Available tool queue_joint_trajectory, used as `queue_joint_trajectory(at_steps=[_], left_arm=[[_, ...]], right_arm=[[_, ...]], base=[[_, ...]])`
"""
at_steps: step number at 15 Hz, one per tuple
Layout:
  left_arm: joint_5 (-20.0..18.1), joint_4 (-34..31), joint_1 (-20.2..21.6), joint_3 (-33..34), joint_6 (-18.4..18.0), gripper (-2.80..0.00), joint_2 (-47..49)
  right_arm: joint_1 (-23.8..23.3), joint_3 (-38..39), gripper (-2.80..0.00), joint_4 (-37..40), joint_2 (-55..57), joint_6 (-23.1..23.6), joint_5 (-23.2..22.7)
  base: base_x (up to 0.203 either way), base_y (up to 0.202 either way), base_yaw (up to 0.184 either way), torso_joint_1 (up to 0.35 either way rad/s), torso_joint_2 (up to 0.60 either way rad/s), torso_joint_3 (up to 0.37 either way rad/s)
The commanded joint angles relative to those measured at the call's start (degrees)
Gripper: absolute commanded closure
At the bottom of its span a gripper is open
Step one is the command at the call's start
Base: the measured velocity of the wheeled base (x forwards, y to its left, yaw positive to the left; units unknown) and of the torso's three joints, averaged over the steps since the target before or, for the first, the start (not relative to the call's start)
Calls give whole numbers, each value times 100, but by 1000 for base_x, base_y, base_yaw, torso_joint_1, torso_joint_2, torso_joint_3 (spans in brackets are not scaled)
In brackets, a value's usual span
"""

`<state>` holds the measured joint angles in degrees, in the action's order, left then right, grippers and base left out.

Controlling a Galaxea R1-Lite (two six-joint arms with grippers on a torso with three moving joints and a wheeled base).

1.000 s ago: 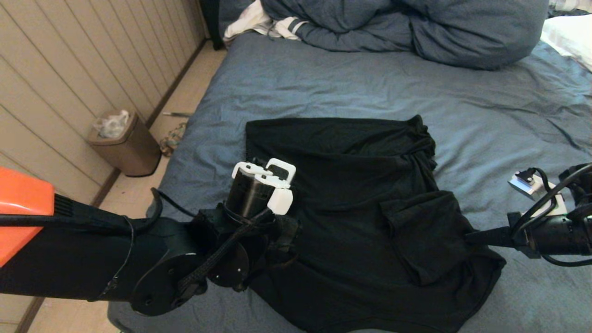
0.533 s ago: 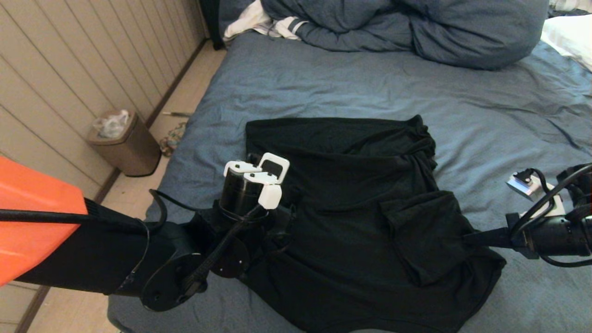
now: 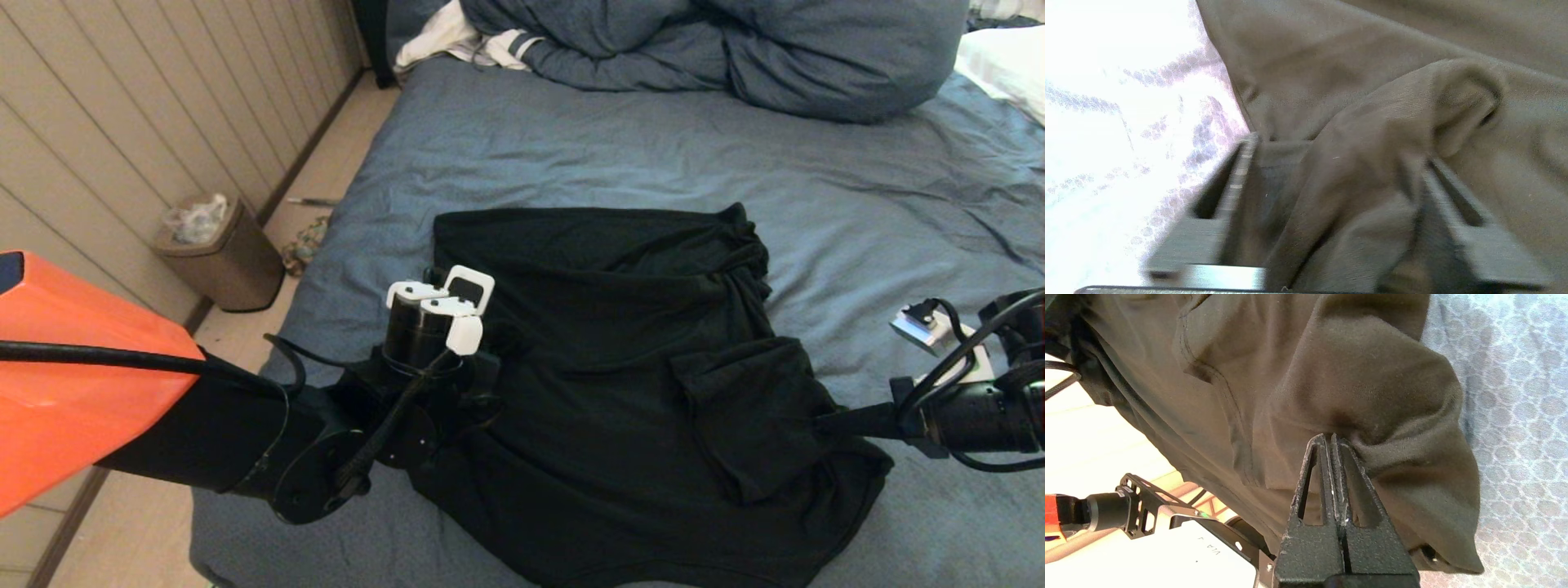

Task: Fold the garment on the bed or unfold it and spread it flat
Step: Fold the black T-shirt

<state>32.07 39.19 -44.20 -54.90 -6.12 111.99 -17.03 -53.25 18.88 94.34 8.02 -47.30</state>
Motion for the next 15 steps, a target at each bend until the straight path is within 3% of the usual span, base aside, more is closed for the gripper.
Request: queue_joint_trajectory(at_steps=[1, 10, 13, 15], left_arm=[[34, 44, 11, -1, -4, 0, -64], [59, -430, -221, 786, -100, 0, -1399], [58, -352, -26, 962, 3, 0, -1504], [61, -290, 148, 1052, 263, 0, -1540]], right_arm=[[5, -1, 0, 10, 40, 6, -25], [42, -1, 0, 10, 67, 6, -16], [42, -1, 0, 10, 84, 6, -16], [42, 7, 0, 10, 93, 6, -16]], base=[[0, 0, 0, 0, 0, 0], [0, 0, 0, 0, 0, 0], [0, 0, 0, 0, 0, 0], [0, 0, 0, 0, 0, 0]])
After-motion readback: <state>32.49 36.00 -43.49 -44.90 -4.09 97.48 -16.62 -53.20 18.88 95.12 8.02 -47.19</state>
